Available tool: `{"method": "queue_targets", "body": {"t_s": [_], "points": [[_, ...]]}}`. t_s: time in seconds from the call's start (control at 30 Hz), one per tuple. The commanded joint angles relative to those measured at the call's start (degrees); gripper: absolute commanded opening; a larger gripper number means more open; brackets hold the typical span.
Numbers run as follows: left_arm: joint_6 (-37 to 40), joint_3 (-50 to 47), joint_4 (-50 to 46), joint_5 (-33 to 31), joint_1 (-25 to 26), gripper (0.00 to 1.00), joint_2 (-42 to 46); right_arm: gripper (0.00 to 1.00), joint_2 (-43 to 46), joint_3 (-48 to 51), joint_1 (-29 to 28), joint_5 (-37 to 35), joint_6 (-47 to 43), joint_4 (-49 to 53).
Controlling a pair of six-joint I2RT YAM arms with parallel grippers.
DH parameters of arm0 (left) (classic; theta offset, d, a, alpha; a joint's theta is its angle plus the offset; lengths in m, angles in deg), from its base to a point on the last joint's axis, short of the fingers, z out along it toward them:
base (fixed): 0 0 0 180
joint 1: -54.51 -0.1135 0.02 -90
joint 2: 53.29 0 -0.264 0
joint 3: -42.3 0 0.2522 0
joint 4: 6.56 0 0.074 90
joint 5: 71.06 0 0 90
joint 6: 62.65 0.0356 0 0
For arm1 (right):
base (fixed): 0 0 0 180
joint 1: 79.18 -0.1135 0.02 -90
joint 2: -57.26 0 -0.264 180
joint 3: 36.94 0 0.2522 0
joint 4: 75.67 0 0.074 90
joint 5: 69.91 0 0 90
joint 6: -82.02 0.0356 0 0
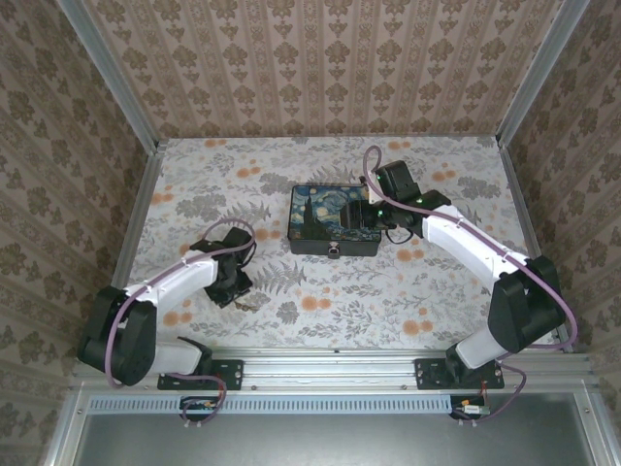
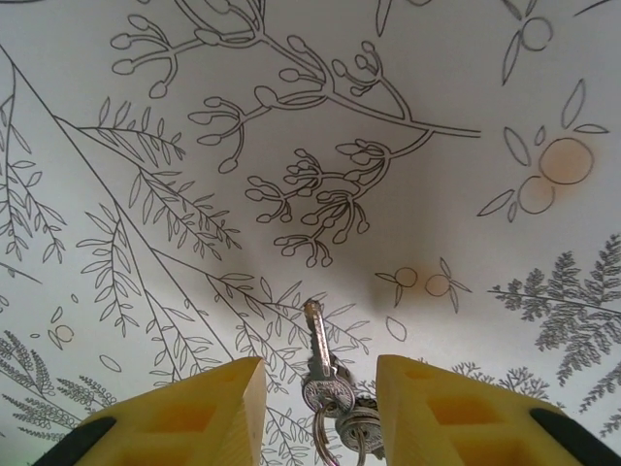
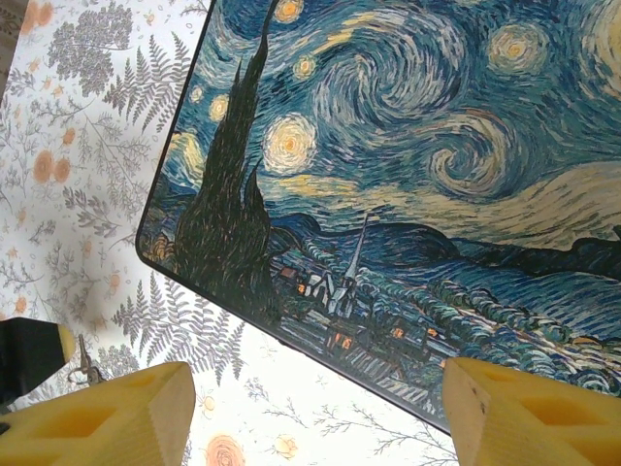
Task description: Unlock the padlock with the key
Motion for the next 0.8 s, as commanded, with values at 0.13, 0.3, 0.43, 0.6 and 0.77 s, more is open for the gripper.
{"method": "queue_targets", "body": {"t_s": [0.13, 0.3, 0.43, 0.6, 0.77], "points": [[-1.90, -3.58, 3.72, 0.19, 0.57, 0.28, -3.16, 0.69, -0.44, -1.56, -0.63, 1.30, 1.06, -0.44], [-2.16, -4.74, 4.96, -0.12, 1.10, 0.24, -3.17, 0.69, -0.23, -2.34, -0.77, 1.28, 0.89, 0.25], [-3.09, -5.74, 4.95, 0.16, 1.86, 0.20, -2.49, 0.69, -0.08, -2.44, -1.14, 1.33, 0.85, 0.38], [-4.31, -7.20, 5.85, 0.43, 2.34, 0.06, -1.42, 0.69, -0.22, -2.00, -1.84, 1.07, 0.99, 0.39], [-4.30, -7.37, 6.00, 0.33, 2.77, 0.00, -0.89, 0.69, 0.00, -1.52, -2.38, 0.80, 1.08, 0.38]]}}
